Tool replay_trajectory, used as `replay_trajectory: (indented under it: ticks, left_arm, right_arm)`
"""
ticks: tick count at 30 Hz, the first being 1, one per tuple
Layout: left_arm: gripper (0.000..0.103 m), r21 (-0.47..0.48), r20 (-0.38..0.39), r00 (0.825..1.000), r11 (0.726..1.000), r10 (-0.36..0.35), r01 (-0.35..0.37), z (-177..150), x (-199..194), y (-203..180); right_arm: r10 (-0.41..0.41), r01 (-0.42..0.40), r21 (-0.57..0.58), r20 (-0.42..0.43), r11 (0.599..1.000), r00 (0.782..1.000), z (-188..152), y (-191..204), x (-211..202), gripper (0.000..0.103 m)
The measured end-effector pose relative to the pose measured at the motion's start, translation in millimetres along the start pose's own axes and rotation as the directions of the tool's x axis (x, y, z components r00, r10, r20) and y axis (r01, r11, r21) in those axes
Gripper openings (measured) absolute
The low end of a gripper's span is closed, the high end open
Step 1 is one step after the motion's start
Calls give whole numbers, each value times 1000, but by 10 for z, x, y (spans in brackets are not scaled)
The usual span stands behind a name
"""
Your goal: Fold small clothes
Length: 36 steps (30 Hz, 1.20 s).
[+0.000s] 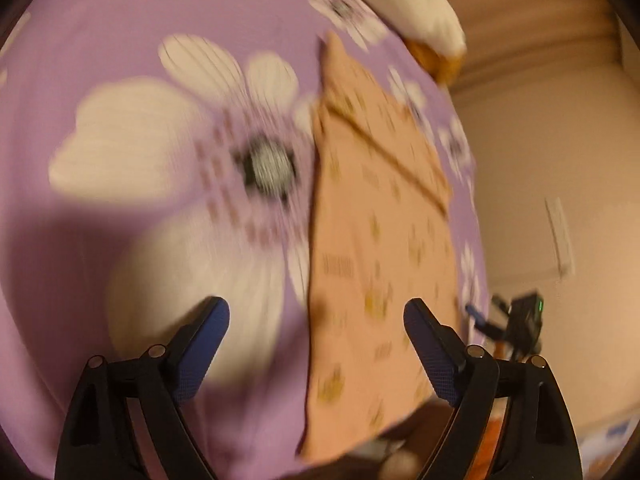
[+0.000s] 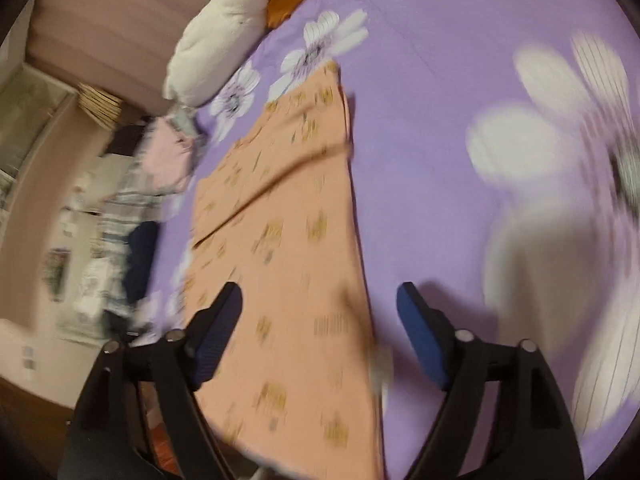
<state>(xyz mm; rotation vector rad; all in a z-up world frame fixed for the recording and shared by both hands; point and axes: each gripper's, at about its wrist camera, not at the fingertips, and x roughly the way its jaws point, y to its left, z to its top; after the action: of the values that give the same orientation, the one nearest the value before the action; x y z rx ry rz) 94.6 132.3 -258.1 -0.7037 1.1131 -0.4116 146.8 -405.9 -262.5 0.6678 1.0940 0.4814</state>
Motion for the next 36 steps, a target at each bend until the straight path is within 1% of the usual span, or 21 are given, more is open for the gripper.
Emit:
replay_trajectory:
  ticks: [3,4,7,8,9,10,13,14,17,18,19,20,21,22,23,24,26,28,30,32,36]
  left_arm:
    - [88,136,-31,1000,991,-1,5,-291,81,-178]
    - [88,141,-39,999,990,-18,24,-344,115,-199]
    - [88,94,-18,995,991,-99,100,-347,169,-177]
    - [88,66,-28,987,985,-157,159,-358,196,-155]
    - [88,24,-48,971,971,-235,236,-393,229,-104]
    - [88,5,-51,963,964,-265,266,-412,252,-97]
    - [88,25,-39,972,972,-231,232,-440,321,-213]
    - [88,35,-51,969,969,-241,243,-475,366,-276]
    - [88,4,-67,947,949,-314,315,-494,466,-353]
    - [87,0,-69,947,949,-314,314,-484,516,-370]
    - [84,-1,-62,952,954,-300,301,-464,531,-371]
    - [73,-7,-60,956,958,-286,287,-457,517,-355]
    - [54,-27,-56,963,965,-263,262,-437,521,-323]
    - [43,-61,-44,974,973,-224,222,-421,523,-260]
    - [18,-97,-35,982,979,-185,181,-409,546,-179]
    - [9,-159,-40,989,978,-144,136,-389,606,-67]
    - [9,-207,-37,977,958,-209,197,-385,649,38]
    - [9,-156,-25,983,972,-181,175,-403,624,-23]
    - [8,-78,-5,994,991,-106,106,-435,622,-172]
    - [7,-29,12,997,997,-72,72,-453,604,-259]
    - [5,-27,41,996,996,-85,86,-398,538,-285]
  right_arm:
    - [-39,40,2,-85,999,996,-307,-131,5,82]
    - [-33,32,-6,-89,999,995,-358,-141,10,82]
    - [18,-19,-7,-72,1000,997,-496,-59,37,84]
    - [51,-53,-12,-96,999,994,-529,-21,113,84]
    - [79,-81,-13,-121,997,990,-565,-5,176,84]
    - [100,-102,-13,-139,995,985,-588,31,270,84]
    - [57,-65,-68,-117,996,991,-686,241,396,87]
    - [66,-75,-70,-117,995,991,-697,260,380,88]
    - [191,-195,-22,-130,980,973,-709,296,536,86]
    - [195,-199,-16,-129,980,972,-694,301,577,83]
    - [193,-197,-20,-128,980,973,-679,307,605,79]
    - [185,-190,-28,-129,981,974,-660,310,631,71]
    - [175,-180,-25,-126,983,976,-650,286,624,58]
    - [153,-156,-16,-128,988,980,-635,248,616,49]
    - [116,-119,-12,-135,993,984,-626,197,616,26]
    - [85,-87,-9,-139,996,987,-623,138,618,8]
    - [112,-112,13,-134,994,985,-611,39,621,4]
    - [112,-114,-7,-113,993,987,-630,31,608,2]
    - [87,-91,-41,-88,995,992,-655,88,582,3]
    - [72,-77,-75,-65,994,995,-658,134,569,5]
    - [116,-118,-90,-23,989,993,-593,267,557,7]
